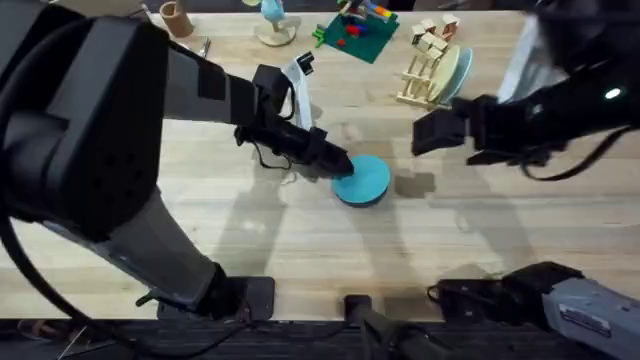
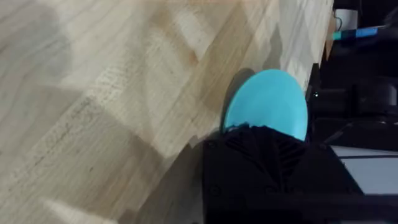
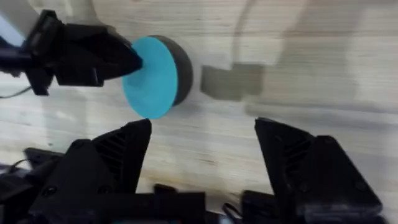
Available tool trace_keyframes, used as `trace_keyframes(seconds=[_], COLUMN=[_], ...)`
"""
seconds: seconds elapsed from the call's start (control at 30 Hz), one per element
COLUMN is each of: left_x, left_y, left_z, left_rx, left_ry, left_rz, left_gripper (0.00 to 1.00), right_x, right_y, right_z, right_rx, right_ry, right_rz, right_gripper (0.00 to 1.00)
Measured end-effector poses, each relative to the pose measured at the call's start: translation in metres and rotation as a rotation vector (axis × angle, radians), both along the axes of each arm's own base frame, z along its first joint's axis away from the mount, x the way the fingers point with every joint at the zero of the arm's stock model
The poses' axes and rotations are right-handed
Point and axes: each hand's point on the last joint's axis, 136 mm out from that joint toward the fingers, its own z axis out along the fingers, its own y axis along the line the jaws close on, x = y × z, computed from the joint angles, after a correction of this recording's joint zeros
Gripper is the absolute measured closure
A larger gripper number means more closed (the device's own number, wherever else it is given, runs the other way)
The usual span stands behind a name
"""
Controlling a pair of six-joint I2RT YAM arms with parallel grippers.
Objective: Pick up the plates from the table one by one and place each into a slot on the dish rack.
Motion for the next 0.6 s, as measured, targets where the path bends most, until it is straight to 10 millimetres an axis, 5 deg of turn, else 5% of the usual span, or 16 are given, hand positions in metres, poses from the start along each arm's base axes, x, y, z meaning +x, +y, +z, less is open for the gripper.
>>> trace_keyframes(seconds=[0.6], left_x=[0.000], left_y=[0.000], left_z=[0.000], left_rx=[-0.002], left_ry=[-0.011], left_rz=[-0.007], left_gripper=[0.961], right_x=[-0.013], right_y=[0.045], right_z=[-0.070], right_rx=[0.321], right_ry=[0.075], right_rz=[-0.124], right_gripper=[0.015])
